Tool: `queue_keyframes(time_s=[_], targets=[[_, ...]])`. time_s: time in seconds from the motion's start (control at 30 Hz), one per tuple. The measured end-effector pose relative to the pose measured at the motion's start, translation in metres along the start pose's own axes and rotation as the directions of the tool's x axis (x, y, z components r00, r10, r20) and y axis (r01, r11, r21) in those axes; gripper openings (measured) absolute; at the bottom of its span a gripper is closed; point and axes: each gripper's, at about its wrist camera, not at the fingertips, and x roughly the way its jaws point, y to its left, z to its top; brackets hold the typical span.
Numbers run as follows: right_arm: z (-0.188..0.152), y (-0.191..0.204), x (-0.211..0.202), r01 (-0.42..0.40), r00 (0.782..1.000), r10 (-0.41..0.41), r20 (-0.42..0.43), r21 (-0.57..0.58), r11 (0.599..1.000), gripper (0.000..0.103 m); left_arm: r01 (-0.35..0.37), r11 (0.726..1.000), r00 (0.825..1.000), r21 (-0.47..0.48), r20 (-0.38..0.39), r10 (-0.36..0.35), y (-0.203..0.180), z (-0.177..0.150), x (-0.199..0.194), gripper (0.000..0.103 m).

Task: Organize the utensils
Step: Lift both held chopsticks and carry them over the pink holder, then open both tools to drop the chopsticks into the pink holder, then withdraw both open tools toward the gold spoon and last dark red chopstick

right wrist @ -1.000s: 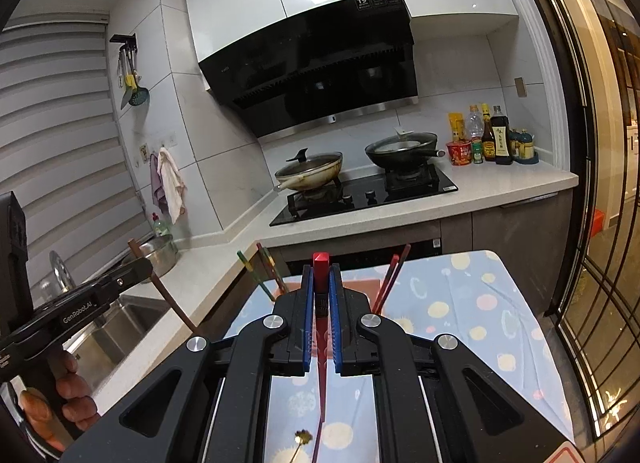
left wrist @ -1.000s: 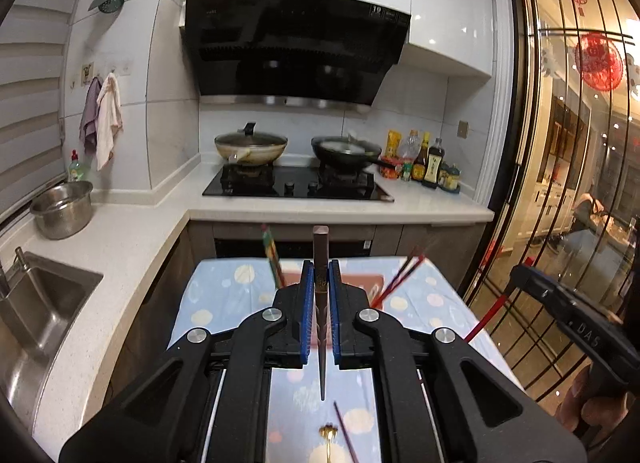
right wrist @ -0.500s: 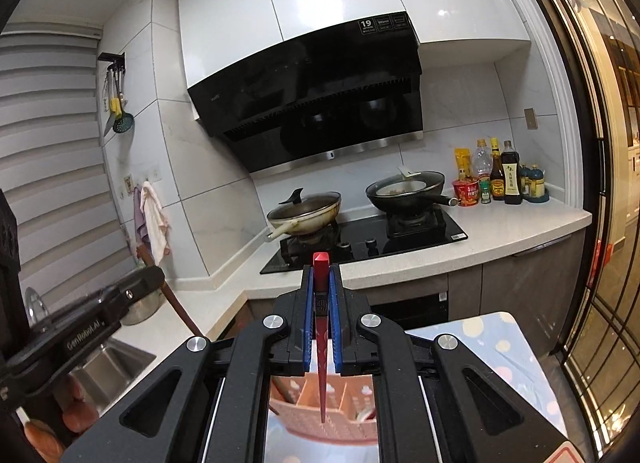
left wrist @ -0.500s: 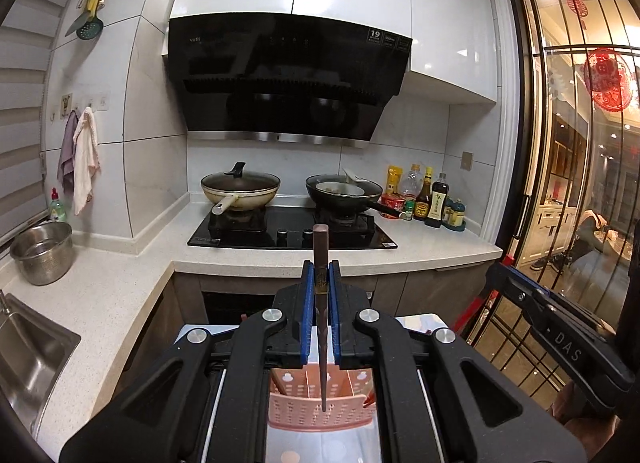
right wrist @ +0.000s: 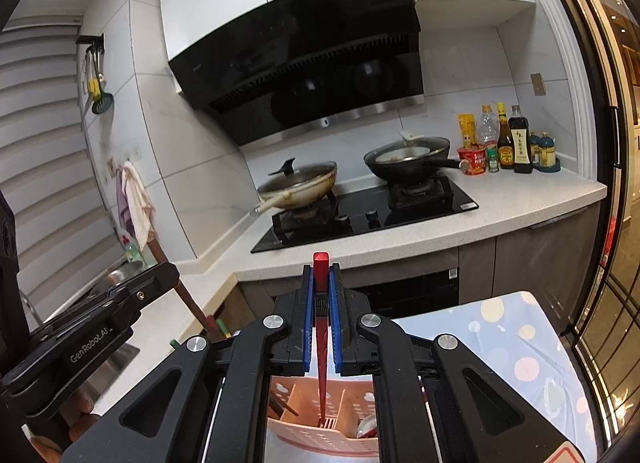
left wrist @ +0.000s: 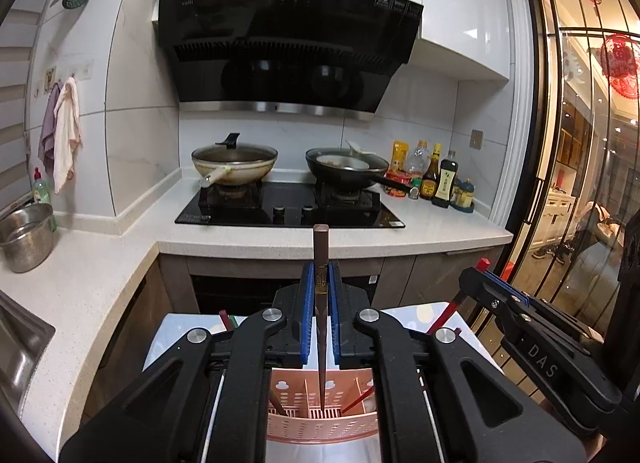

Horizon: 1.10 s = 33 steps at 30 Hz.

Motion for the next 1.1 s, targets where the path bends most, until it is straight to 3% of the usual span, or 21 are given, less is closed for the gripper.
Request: queue_keyframes(time_s=[0.67,0.7,0.77,0.8,0.93,1.1], targets=[[-0.033,0.003,0.043,0.022,0.992,-0.029,-0.120,-0.057,0.998,0.008,-0.025,1.000,0.996,-0.011,-0.084,0.024,0.010,-0.029,0.031,0.007],[-0.033,0.004,0.043,0.025,0.993,-0.031,-0.115,-0.058,0.998,0.010,-0.027,1.000,0.996,-0.014,-0.083,0.026,0.011,-0.029,0.030,0.007],[-0.034,0.004,0.042,0.034,0.993,-0.041,-0.110,-0.059,0.998,0.022,-0.030,0.999,0.997,-0.015,-0.078,0.029,0.011,-0.030,0.029,0.008],[-0.034,0.004,0.041,0.035,0.993,-0.040,-0.109,-0.055,0.998,0.025,-0.035,0.999,0.996,-0.014,-0.078,0.034,0.011,-0.031,0.029,0.010],[-0.035,0.002,0.035,0.033,0.994,-0.038,-0.104,-0.044,0.998,0.029,-0.058,0.998,0.996,-0.024,-0.070,0.056,0.013,-0.032,0.026,0.037],[-0.038,0.005,0.020,0.035,0.995,-0.040,-0.090,-0.058,0.998,0.033,-0.070,0.997,0.996,-0.032,-0.066,0.068,0.018,-0.033,0.015,0.046]])
